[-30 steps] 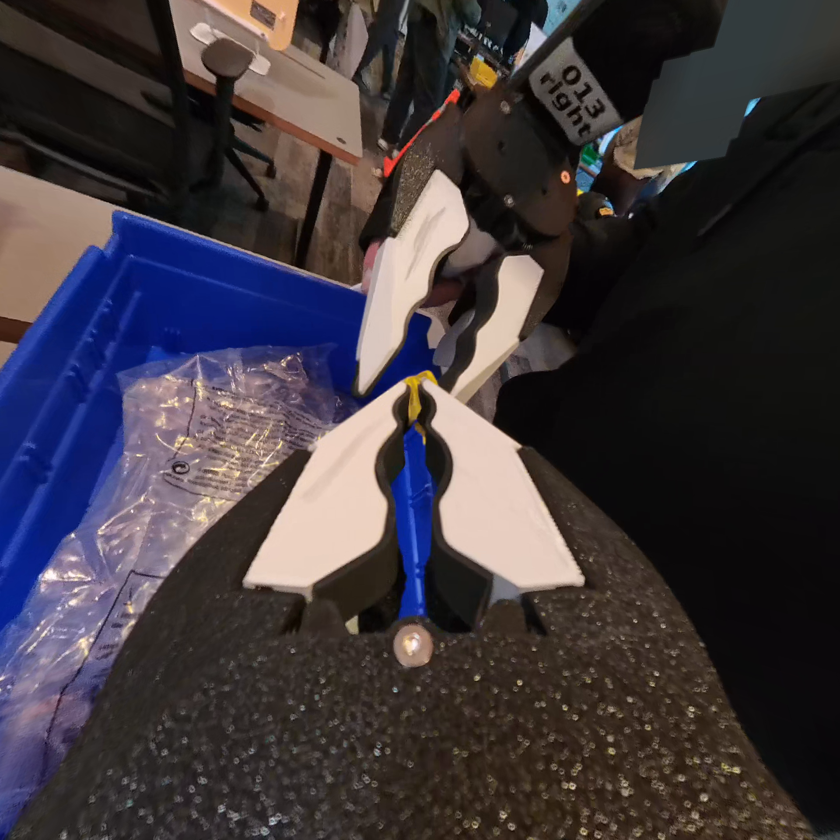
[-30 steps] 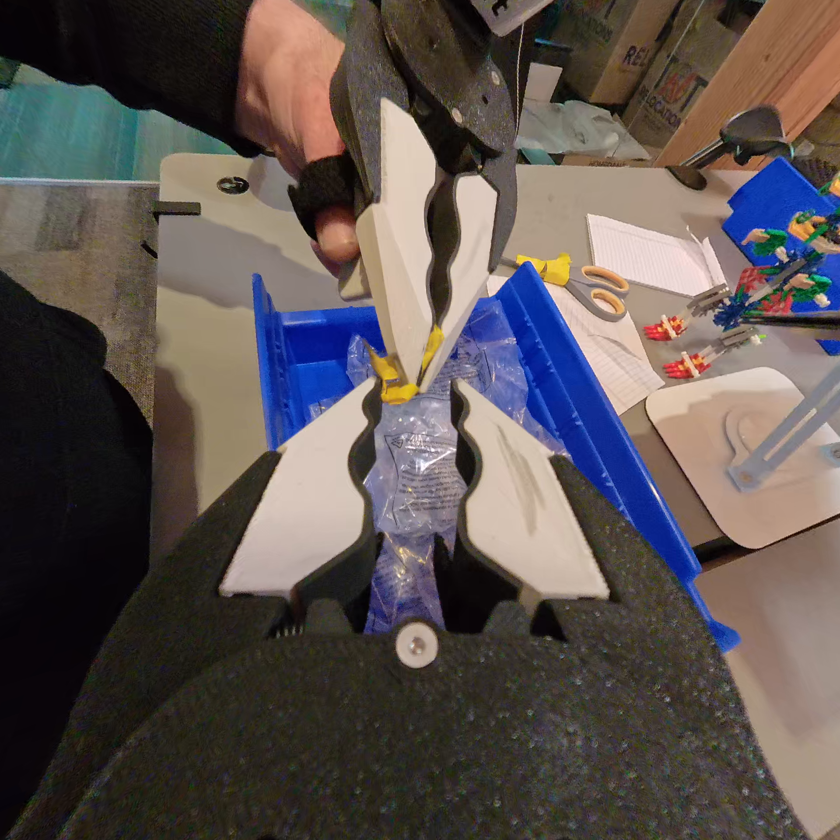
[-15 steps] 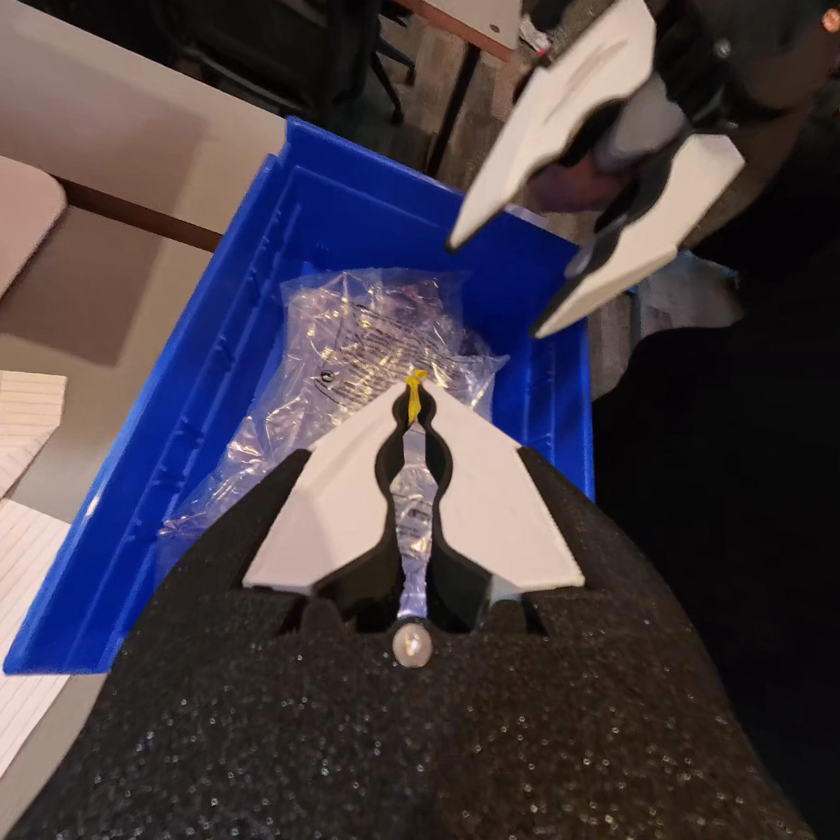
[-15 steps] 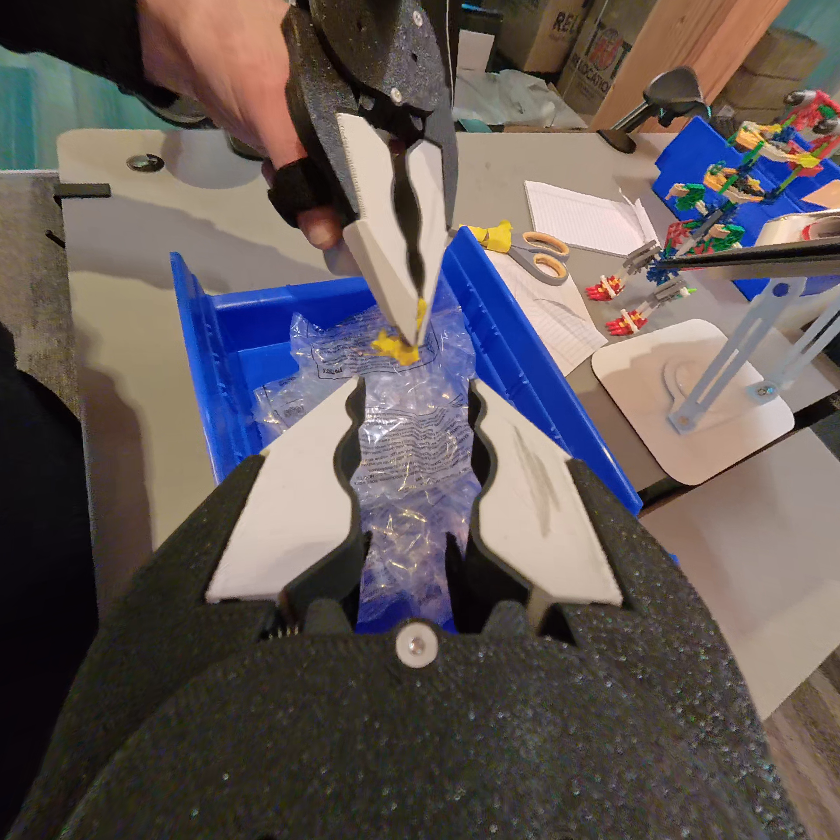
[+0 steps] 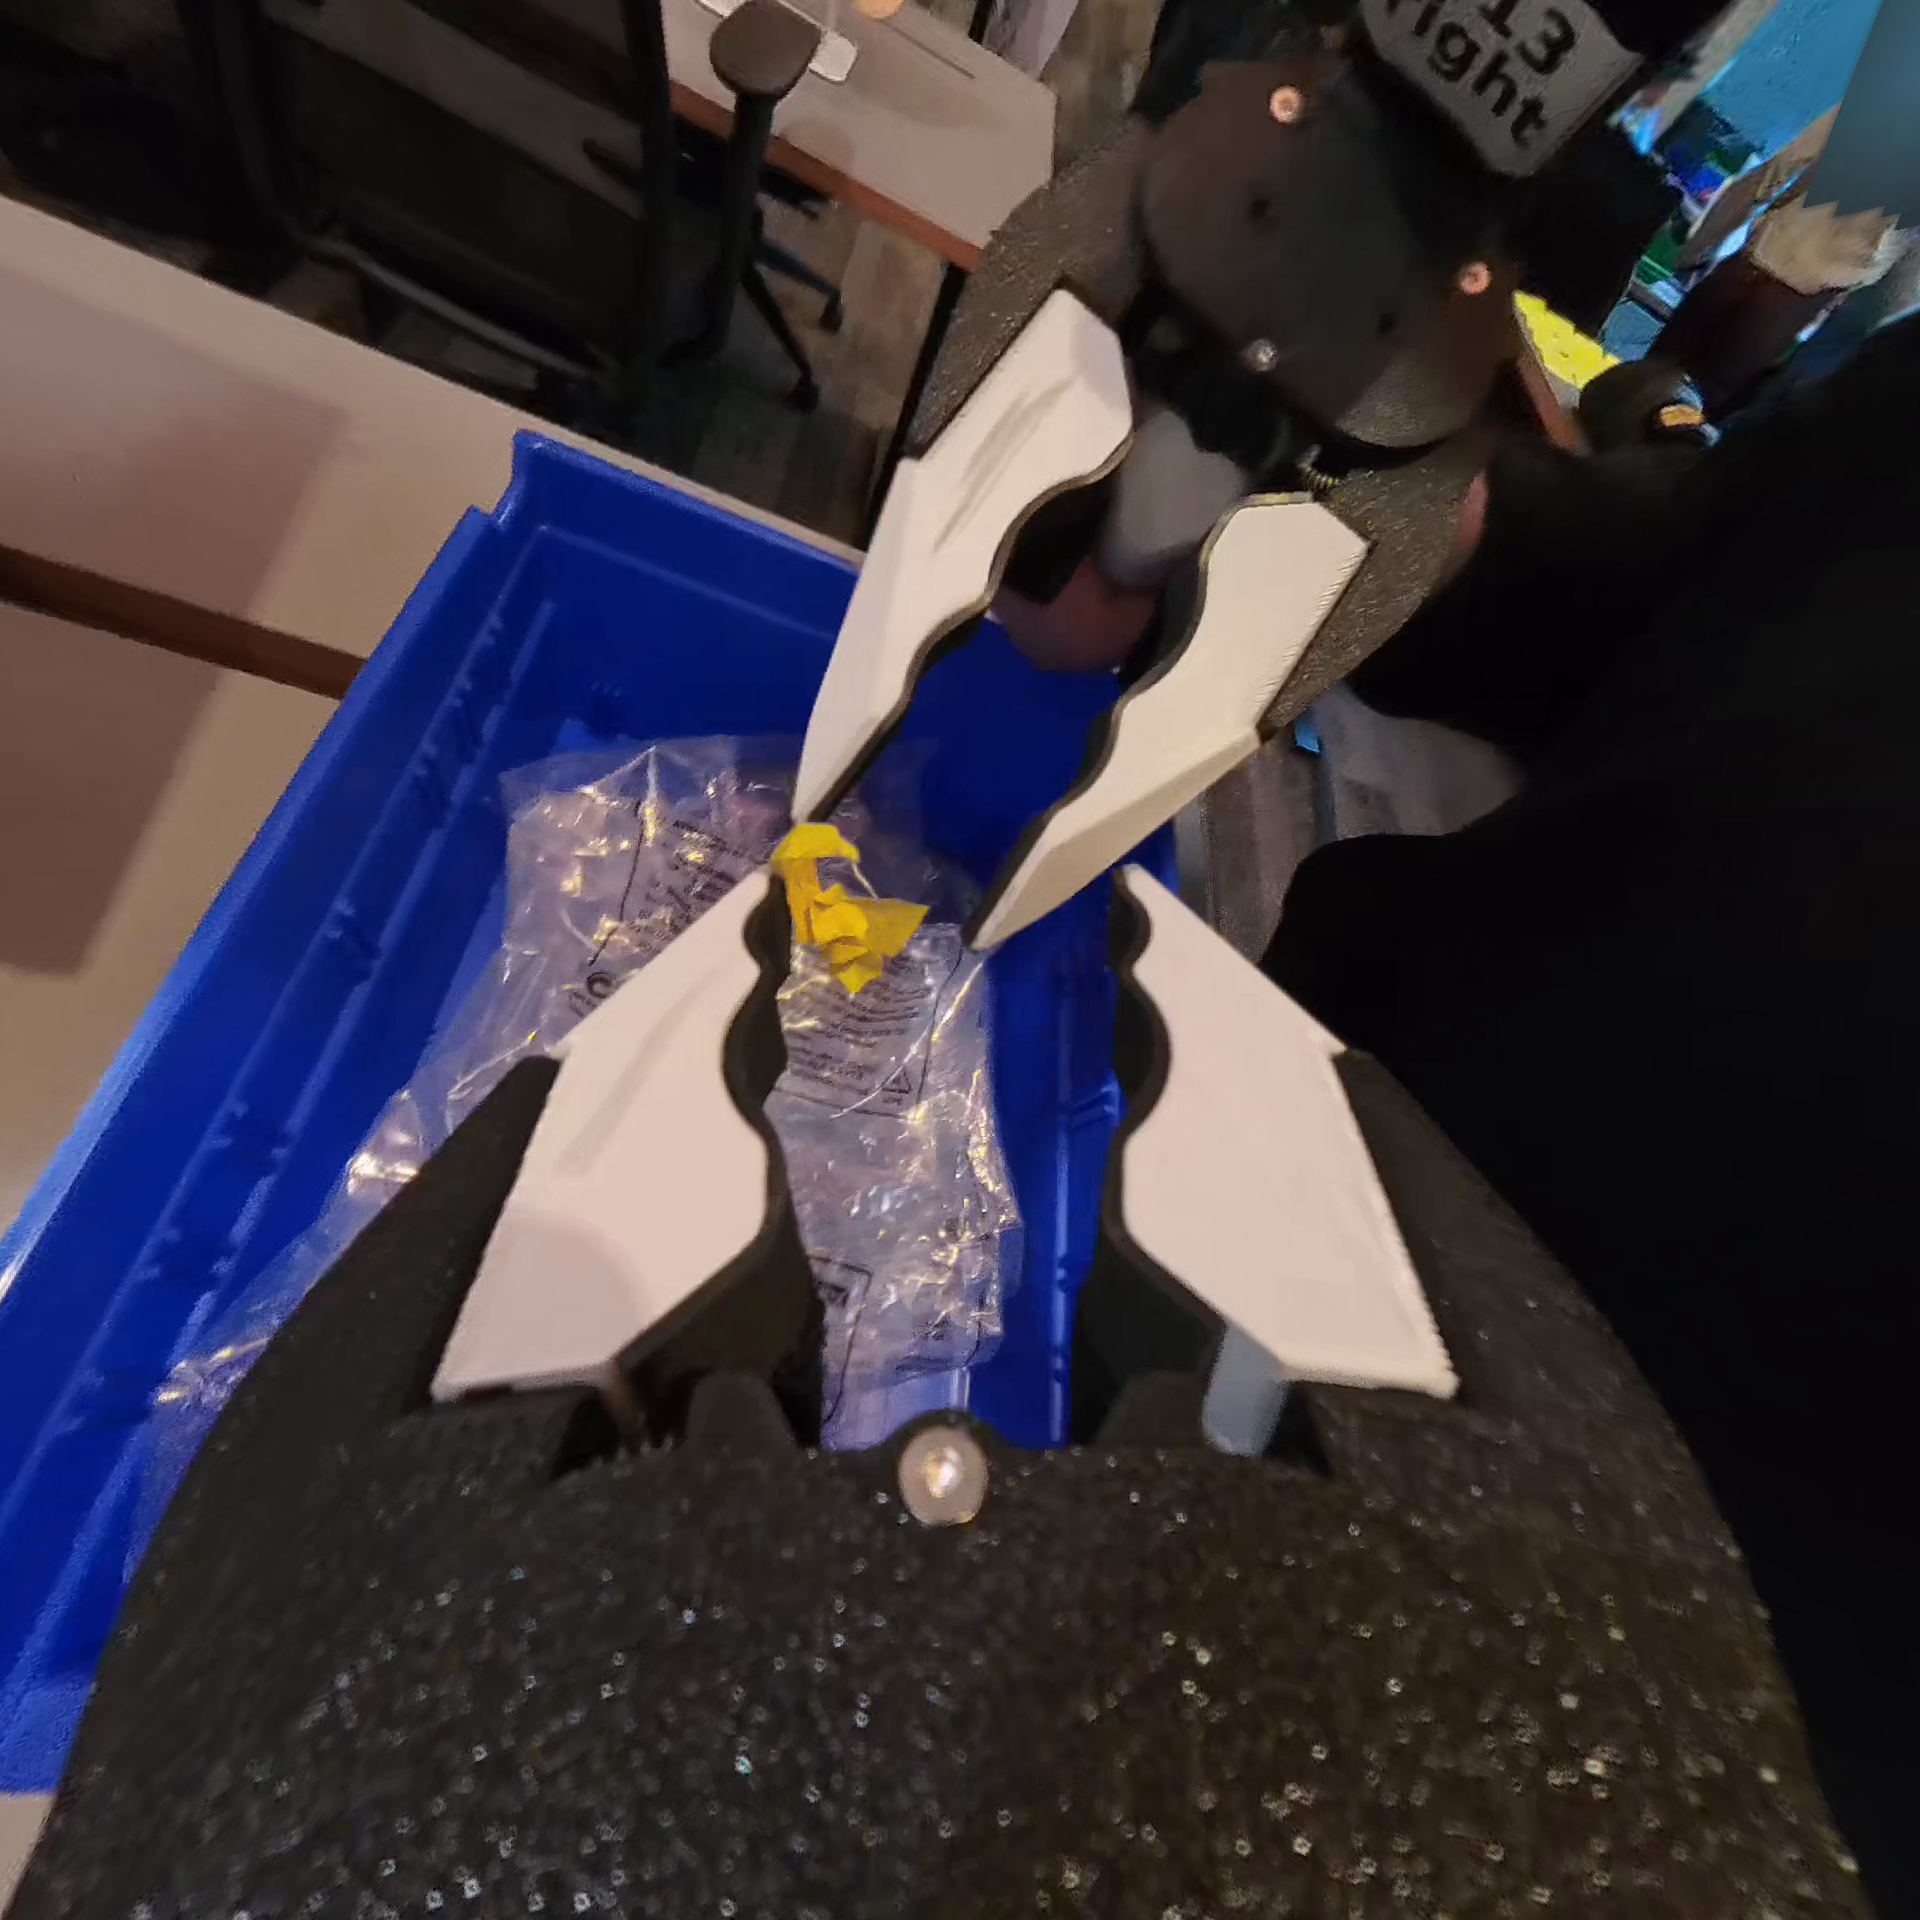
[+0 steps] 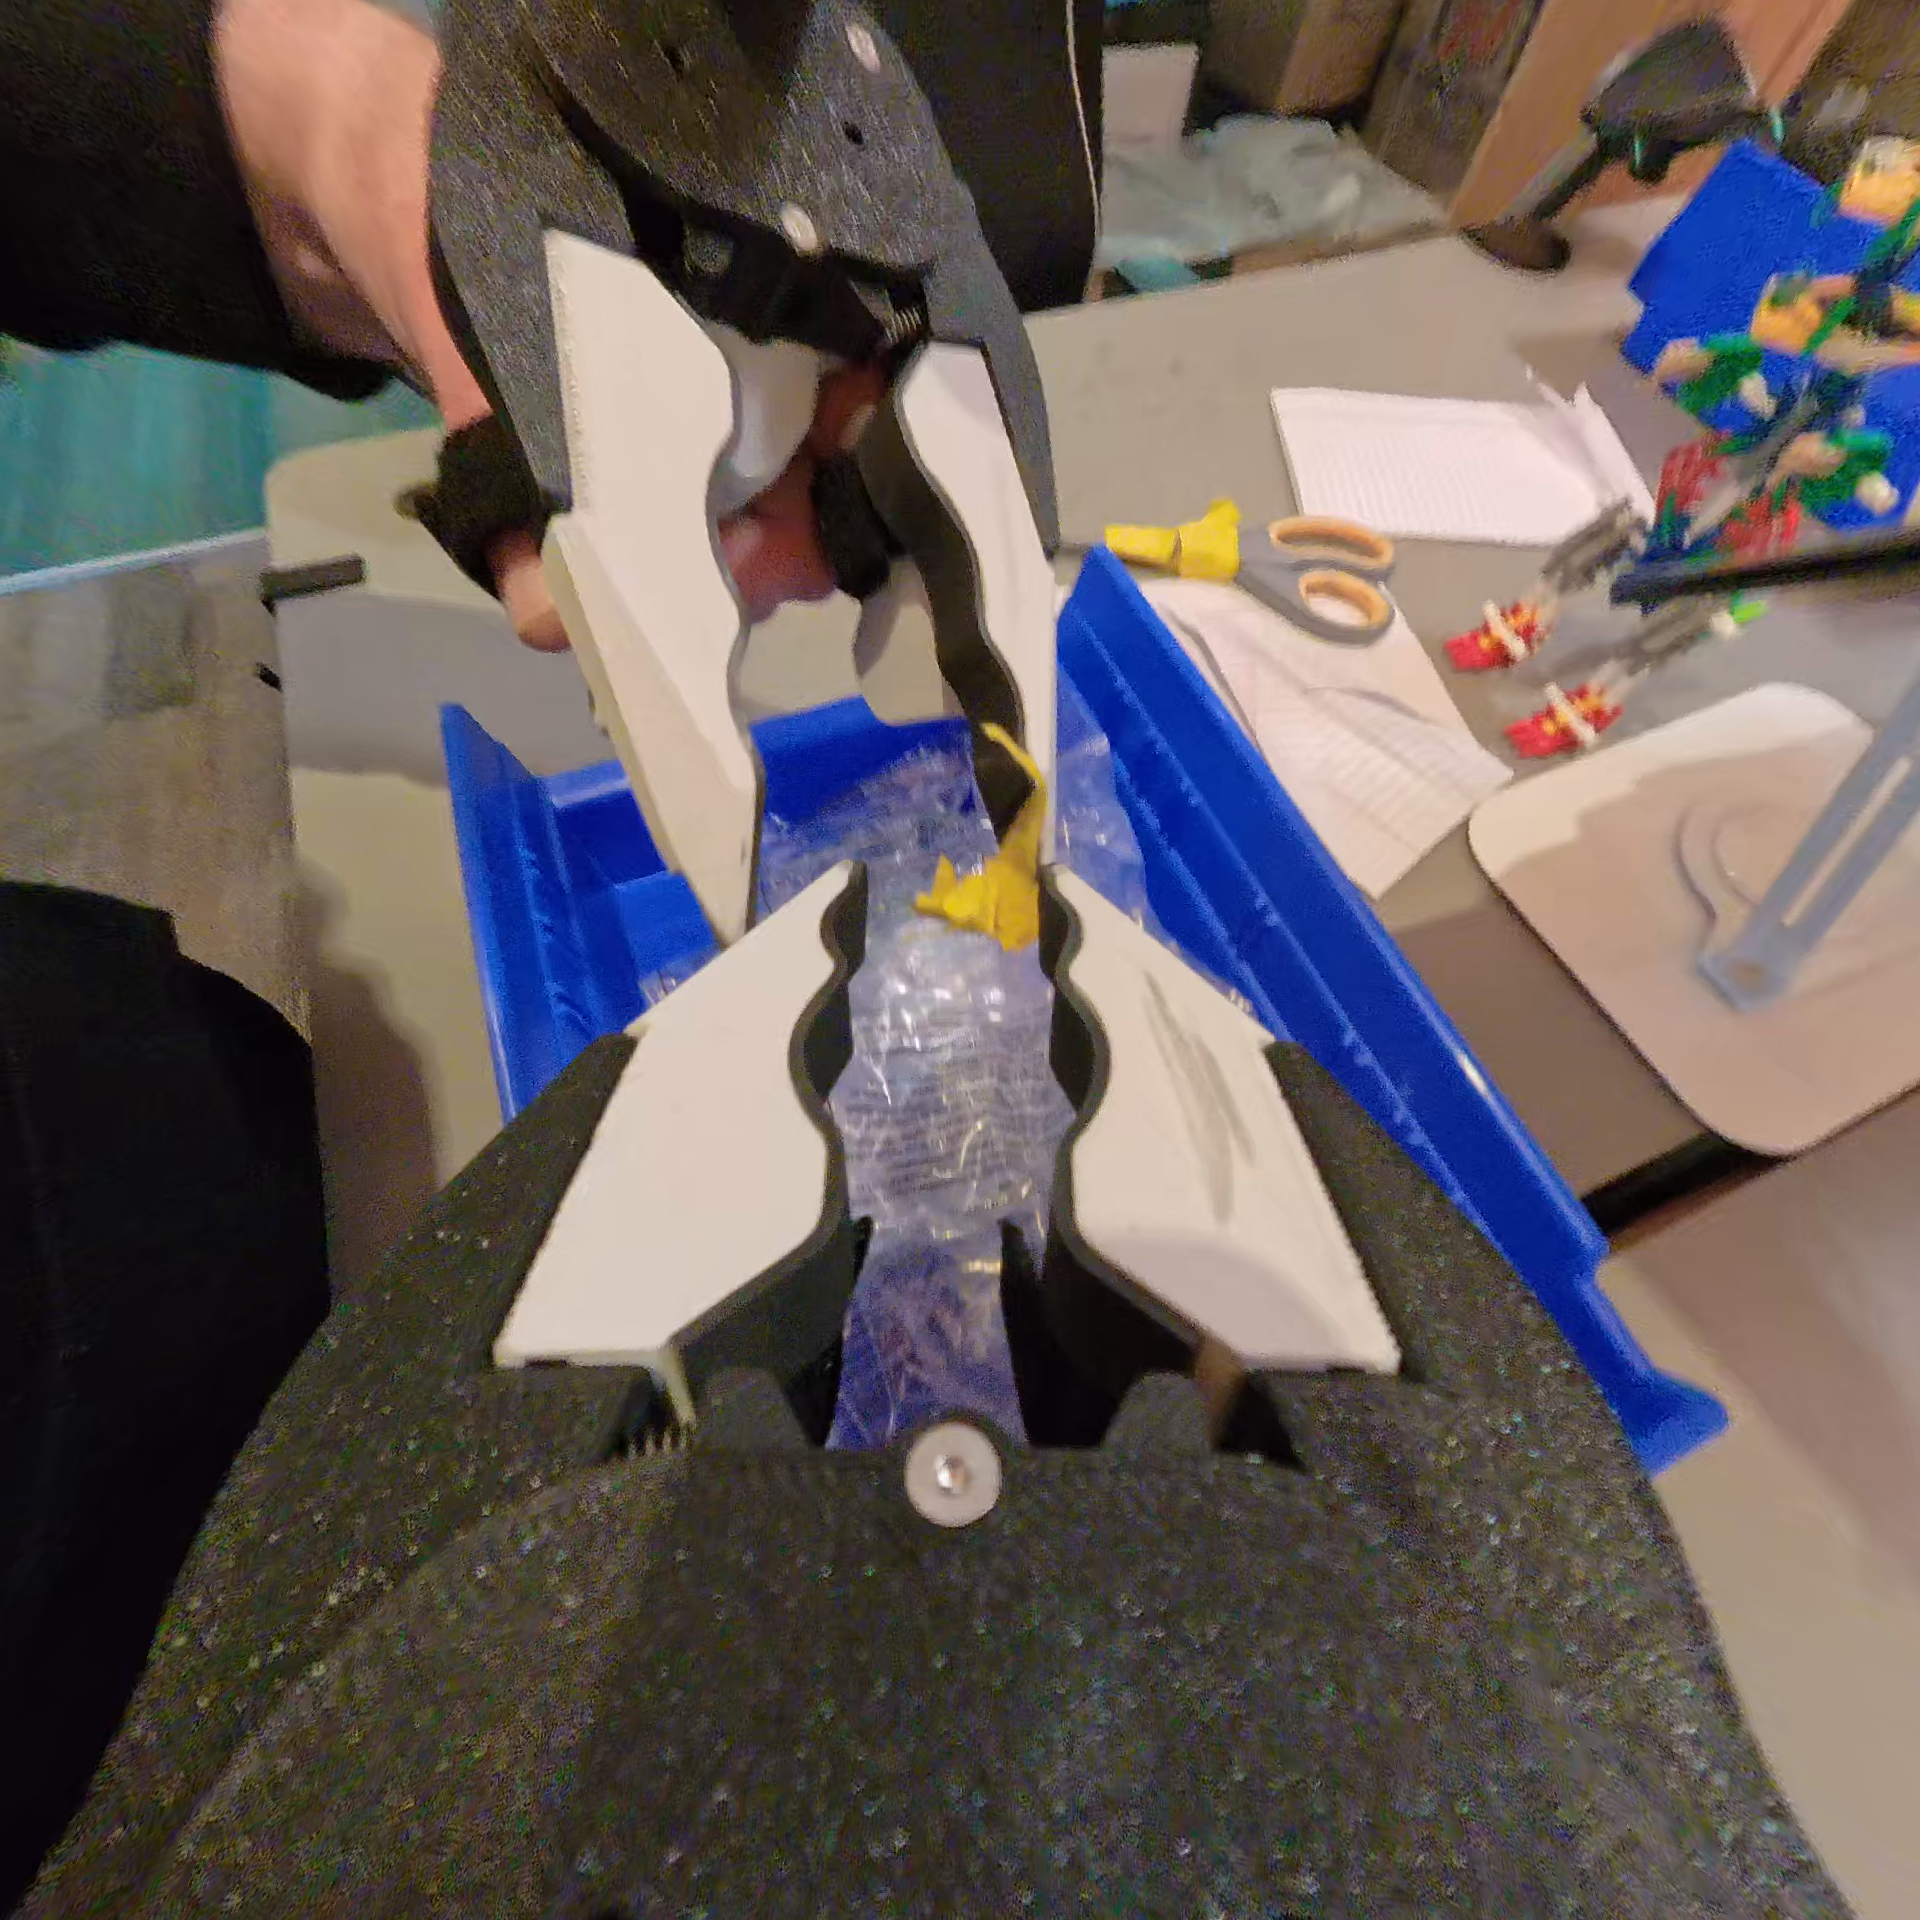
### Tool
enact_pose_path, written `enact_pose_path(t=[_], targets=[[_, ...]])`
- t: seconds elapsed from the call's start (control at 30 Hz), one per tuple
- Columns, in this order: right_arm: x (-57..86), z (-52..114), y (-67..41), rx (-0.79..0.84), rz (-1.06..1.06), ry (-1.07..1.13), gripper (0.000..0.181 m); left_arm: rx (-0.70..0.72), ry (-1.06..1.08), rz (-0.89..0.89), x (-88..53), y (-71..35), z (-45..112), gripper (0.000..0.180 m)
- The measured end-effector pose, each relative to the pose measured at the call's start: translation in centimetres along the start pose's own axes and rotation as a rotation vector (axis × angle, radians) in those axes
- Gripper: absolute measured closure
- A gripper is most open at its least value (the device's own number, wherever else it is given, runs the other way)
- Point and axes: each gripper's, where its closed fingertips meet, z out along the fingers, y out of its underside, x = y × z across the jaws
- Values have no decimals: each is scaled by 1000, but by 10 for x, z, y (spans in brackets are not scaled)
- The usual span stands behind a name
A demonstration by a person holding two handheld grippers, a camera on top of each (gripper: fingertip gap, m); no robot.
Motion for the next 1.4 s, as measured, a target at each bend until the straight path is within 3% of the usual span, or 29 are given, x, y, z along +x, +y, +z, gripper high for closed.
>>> enact_pose_path(t=[0.2,0.27,0.57,0.73,0.87,0.9,1.0,1.1,1.17,1.27,1.37,1.4], targets=[[10,0,-26,87,-118,83,157,-40,19,27,8,-2,3,111],[10,2,-25,74,-163,80,181,-44,32,26,10,-1,1,110],[2,-4,-18,47,-161,-3,181,13,2,-15,-2,-11,-18,110],[2,-5,-8,35,-139,-25,181,14,-33,-85,-20,0,-31,101],[5,-4,-4,28,-49,-59,180,-1,-46,-102,-25,10,-36,103],[5,0,3,-15,4,-91,157,-1,-44,-108,-24,12,-35,103],[7,6,16,-81,78,-143,131,3,-48,-79,-17,12,-31,106],[8,5,5,-22,119,-181,127,1,-51,-50,-12,12,-23,108],[5,9,14,-93,145,-211,97,-2,-58,-48,-12,13,-19,108],[-6,9,11,-77,190,-300,92,-14,-83,-24,-13,15,-16,110],[0,11,26,-154,226,-274,76,-21,-110,-27,-17,18,-16,109],[5,13,34,-189,208,-240,58,-18,-103,-32,-16,18,-14,109]])
